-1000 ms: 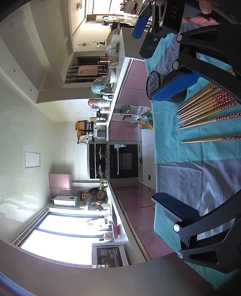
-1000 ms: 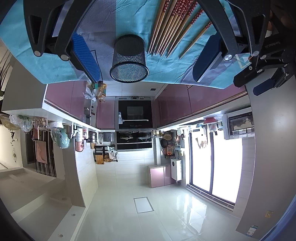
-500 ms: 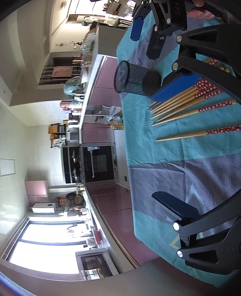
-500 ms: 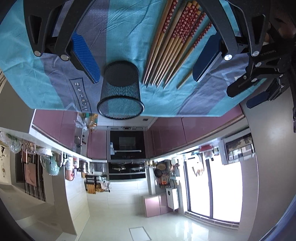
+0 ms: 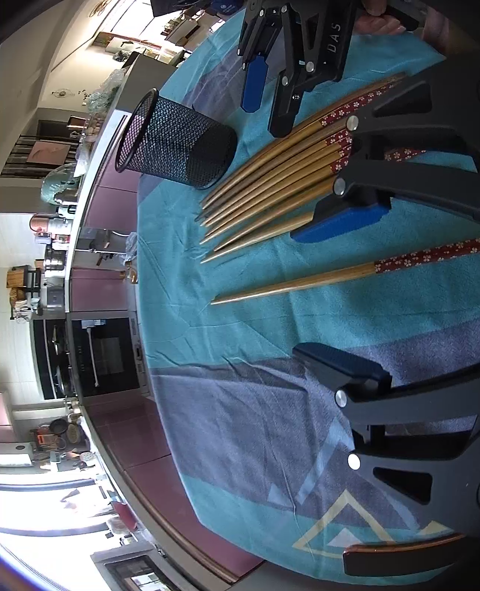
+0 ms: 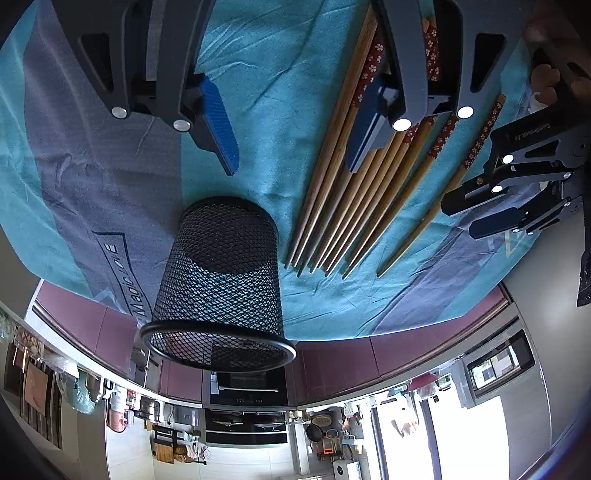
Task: Organize utensils
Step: 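Lower the right tool onto one chopstick and close its fingers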
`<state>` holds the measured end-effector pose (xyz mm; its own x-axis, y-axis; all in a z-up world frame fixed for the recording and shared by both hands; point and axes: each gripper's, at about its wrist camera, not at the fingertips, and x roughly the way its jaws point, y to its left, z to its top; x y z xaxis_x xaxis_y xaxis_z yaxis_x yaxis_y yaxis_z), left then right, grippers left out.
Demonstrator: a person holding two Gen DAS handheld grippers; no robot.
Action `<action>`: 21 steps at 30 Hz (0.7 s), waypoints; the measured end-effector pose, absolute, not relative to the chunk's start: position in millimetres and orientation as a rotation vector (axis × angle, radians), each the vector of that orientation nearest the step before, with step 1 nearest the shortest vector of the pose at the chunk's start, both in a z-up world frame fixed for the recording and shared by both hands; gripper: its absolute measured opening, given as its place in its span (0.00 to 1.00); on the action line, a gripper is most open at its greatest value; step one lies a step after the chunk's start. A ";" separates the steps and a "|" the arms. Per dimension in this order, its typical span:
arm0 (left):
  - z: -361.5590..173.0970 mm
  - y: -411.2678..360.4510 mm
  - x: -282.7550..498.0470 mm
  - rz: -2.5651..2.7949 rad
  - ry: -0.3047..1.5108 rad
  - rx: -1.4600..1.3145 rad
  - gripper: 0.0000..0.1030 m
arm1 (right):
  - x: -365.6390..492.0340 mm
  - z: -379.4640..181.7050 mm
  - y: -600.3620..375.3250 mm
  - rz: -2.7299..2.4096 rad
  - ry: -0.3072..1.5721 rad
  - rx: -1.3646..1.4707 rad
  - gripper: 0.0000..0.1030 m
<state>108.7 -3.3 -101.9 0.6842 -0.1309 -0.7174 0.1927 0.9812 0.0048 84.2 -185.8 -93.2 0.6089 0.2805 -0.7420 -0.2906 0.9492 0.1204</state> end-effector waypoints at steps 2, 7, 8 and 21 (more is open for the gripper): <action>-105.4 -3.8 114.9 -0.190 0.825 0.077 0.47 | 87.4 -95.6 -185.7 0.332 0.874 -0.004 0.46; -106.8 -9.0 122.1 -0.206 0.852 0.073 0.45 | 90.6 -94.4 -181.8 0.343 0.885 -0.022 0.44; -107.8 -10.1 124.1 -0.209 0.859 0.072 0.43 | 92.3 -93.9 -181.9 0.342 0.887 -0.030 0.44; -113.4 -18.2 145.1 -0.233 0.908 0.054 0.26 | 104.3 -96.1 -171.2 0.345 0.909 -0.095 0.33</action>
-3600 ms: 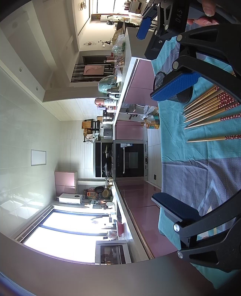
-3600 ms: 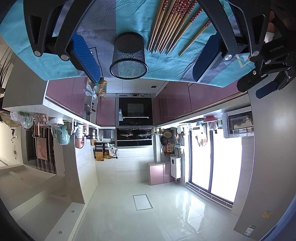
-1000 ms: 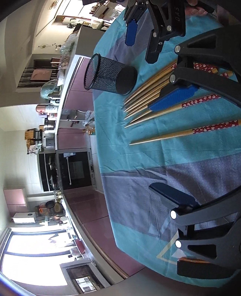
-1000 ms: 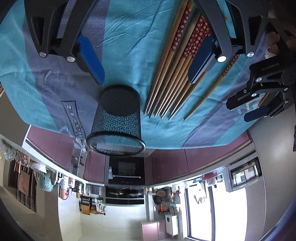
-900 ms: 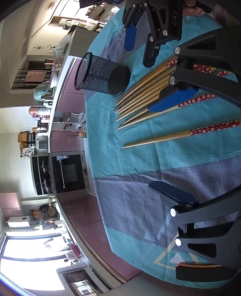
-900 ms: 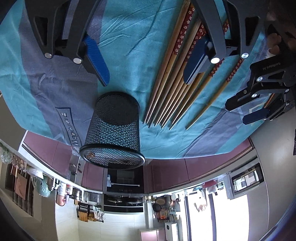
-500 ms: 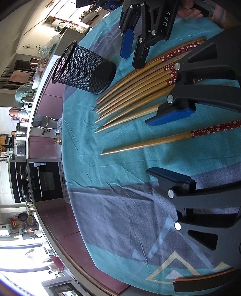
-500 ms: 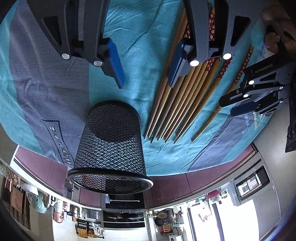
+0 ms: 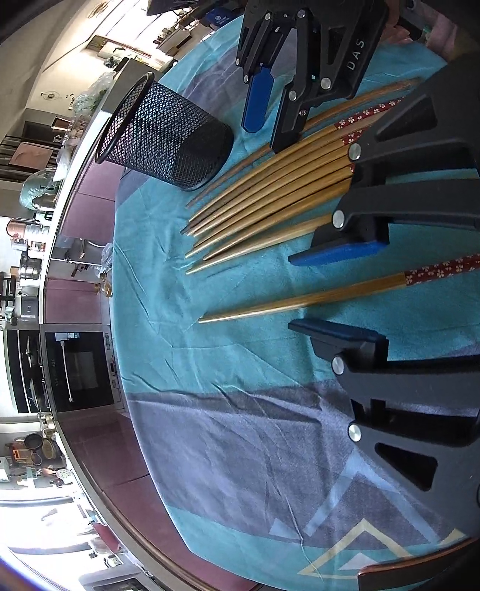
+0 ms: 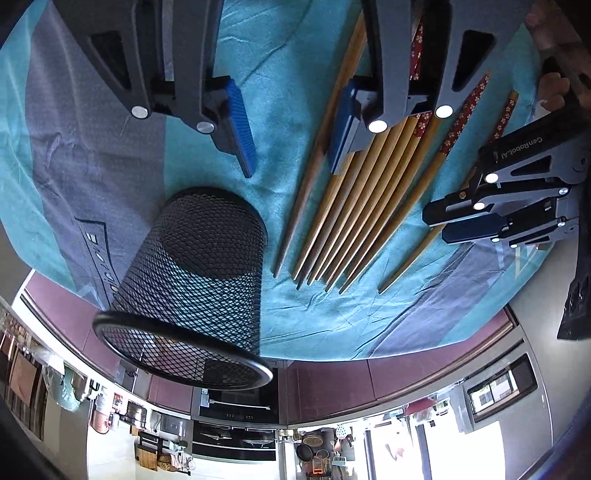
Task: Organize utensils
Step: 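Lower the right tool onto one chopstick and close its fingers, then lift the chopstick upright with the right tool and lower it into the mesh cup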
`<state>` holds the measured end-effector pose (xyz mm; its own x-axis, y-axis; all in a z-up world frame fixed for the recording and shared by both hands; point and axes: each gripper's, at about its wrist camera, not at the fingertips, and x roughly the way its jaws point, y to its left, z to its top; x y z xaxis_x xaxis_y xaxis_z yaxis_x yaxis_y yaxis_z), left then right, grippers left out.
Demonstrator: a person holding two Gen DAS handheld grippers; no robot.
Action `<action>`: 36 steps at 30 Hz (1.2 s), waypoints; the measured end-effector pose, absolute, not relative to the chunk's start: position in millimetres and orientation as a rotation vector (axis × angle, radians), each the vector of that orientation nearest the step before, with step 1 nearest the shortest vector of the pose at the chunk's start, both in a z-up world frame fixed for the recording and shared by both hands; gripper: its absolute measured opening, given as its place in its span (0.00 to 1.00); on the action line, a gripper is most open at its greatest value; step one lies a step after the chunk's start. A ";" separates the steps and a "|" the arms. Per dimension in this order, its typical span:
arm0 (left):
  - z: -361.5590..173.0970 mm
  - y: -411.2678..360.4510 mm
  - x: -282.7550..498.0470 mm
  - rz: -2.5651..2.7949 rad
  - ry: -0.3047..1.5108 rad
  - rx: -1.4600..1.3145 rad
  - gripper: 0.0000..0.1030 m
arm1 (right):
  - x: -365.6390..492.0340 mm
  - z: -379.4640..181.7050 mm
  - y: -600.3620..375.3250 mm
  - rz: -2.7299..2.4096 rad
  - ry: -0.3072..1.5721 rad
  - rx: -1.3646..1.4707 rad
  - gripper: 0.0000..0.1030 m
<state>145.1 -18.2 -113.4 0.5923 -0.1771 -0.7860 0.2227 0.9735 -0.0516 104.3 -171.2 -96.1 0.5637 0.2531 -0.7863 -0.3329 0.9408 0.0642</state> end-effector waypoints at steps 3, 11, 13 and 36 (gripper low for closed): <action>-113.0 -17.3 149.8 -0.235 0.915 0.030 0.18 | 108.4 -95.4 -174.0 0.366 0.918 -0.065 0.19; -113.4 -12.5 149.6 -0.253 0.921 -0.043 0.07 | 108.0 -93.5 -187.0 0.411 0.922 0.033 0.07; -110.8 -12.1 147.6 -0.266 0.913 -0.054 0.07 | 104.8 -90.8 -190.5 0.426 0.912 0.052 0.06; 12.3 3.2 98.1 -0.534 0.659 -0.195 0.07 | 56.3 8.4 -248.3 0.569 0.554 0.208 0.06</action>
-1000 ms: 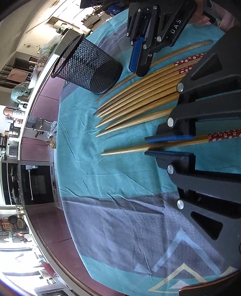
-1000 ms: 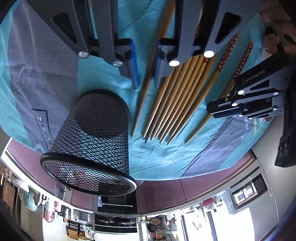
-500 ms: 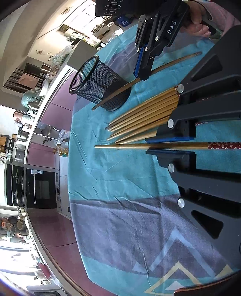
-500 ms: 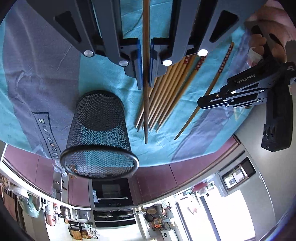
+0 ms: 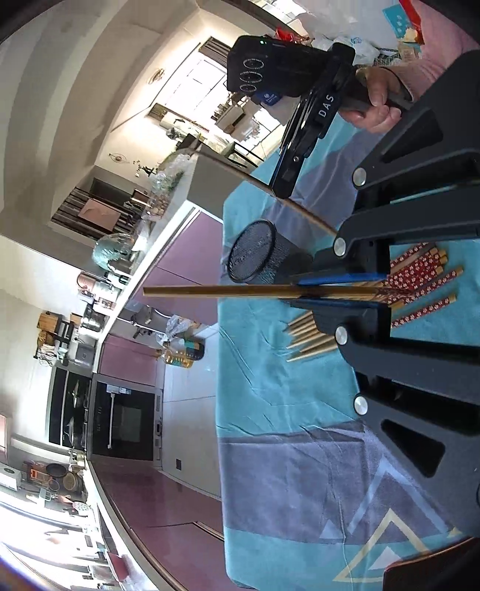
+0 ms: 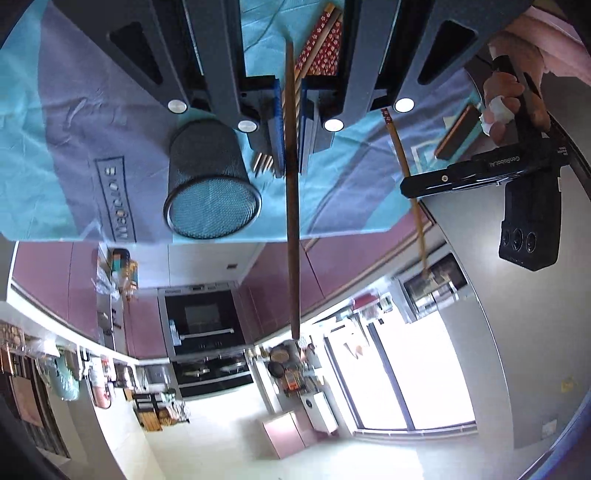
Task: Organize utensils
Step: 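Lift the chopstick upright with the right tool and lower it into the mesh cup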
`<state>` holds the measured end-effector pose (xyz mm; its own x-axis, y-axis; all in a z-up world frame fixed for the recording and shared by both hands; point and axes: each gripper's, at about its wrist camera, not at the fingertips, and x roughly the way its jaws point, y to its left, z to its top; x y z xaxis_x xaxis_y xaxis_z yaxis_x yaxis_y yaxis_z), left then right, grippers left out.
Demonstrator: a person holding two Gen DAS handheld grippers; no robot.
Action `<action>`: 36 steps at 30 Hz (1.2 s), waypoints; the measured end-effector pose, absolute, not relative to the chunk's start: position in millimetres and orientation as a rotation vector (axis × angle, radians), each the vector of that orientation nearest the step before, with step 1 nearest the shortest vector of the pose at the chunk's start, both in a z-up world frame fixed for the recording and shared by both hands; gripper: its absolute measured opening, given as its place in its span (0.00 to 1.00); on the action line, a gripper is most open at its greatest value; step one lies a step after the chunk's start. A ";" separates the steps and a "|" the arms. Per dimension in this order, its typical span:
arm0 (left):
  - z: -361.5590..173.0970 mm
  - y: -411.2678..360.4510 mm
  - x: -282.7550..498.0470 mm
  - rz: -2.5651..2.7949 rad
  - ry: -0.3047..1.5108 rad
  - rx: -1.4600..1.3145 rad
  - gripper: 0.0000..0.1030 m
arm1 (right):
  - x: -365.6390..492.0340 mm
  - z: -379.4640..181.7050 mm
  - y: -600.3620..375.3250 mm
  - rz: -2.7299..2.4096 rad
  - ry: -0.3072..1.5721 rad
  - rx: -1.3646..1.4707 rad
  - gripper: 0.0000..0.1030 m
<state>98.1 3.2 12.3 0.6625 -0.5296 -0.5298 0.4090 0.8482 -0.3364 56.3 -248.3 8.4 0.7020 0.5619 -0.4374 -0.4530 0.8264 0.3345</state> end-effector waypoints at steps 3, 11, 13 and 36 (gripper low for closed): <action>31.5 0.2 98.2 -0.552 0.606 -0.207 0.07 | 55.9 22.6 -257.3 0.565 0.502 0.209 0.06; 73.9 -17.1 118.7 -0.553 0.514 -0.215 0.07 | 65.8 69.7 -274.4 0.555 0.407 0.203 0.06; 82.2 -23.2 125.5 -0.555 0.497 -0.214 0.07 | 70.1 76.8 -276.6 0.547 0.393 0.196 0.06; 66.9 -92.8 180.5 -0.536 0.541 -0.092 0.07 | 122.8 64.7 -288.8 0.476 0.465 0.179 0.05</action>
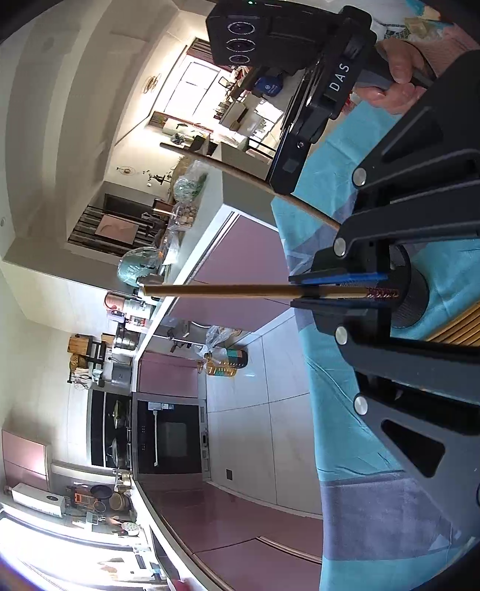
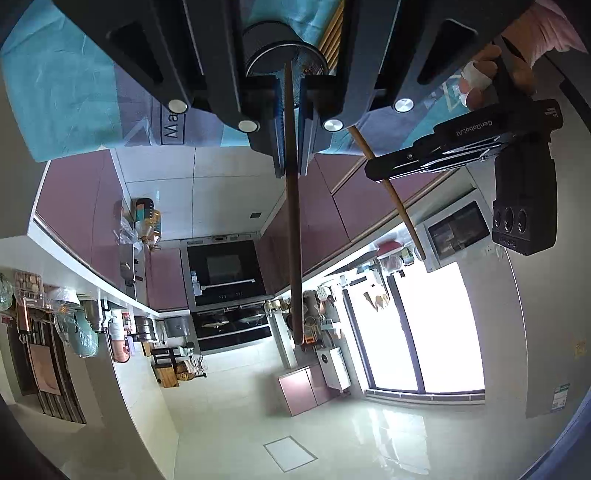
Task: Organize utensils
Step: 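Lift the chopstick upright with the right tool and lower it into the mesh cup, then open the right tool to release the chopstick and withdraw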
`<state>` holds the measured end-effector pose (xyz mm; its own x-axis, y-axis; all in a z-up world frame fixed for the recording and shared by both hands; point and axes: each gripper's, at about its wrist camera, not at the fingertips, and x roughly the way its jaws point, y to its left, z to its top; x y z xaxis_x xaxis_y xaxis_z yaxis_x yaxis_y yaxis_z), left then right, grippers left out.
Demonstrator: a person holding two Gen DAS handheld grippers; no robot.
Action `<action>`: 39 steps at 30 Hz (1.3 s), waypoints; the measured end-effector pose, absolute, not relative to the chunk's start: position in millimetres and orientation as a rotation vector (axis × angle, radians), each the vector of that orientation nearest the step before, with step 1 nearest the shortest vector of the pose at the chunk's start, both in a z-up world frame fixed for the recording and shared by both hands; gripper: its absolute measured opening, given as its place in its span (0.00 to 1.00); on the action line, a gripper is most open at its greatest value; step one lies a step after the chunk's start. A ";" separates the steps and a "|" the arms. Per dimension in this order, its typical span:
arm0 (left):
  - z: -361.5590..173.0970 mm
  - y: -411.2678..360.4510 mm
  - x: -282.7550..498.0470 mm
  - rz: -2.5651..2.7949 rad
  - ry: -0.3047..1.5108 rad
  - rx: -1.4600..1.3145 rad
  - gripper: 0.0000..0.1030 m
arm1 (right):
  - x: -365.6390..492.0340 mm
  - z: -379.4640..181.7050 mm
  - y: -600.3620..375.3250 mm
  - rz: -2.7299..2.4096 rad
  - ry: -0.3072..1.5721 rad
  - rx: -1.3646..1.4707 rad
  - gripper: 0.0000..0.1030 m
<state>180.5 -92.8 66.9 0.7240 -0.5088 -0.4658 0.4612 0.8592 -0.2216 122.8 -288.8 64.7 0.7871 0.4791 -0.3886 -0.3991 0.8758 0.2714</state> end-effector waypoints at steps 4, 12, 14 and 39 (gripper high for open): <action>41.9 -102.5 187.3 -0.538 0.601 -0.057 0.07 | 137.3 41.2 -273.8 0.477 0.584 0.143 0.06; 18.3 -116.8 209.7 -0.525 0.677 -0.005 0.07 | 169.8 13.1 -258.9 0.460 0.712 0.115 0.06; 17.9 -118.7 213.5 -0.524 0.685 0.001 0.08 | 173.8 12.5 -259.1 0.451 0.711 0.127 0.06; 0.5 -26.4 113.6 -0.405 0.556 0.001 0.60 | 65.3 -8.0 -221.3 0.543 0.611 0.031 0.65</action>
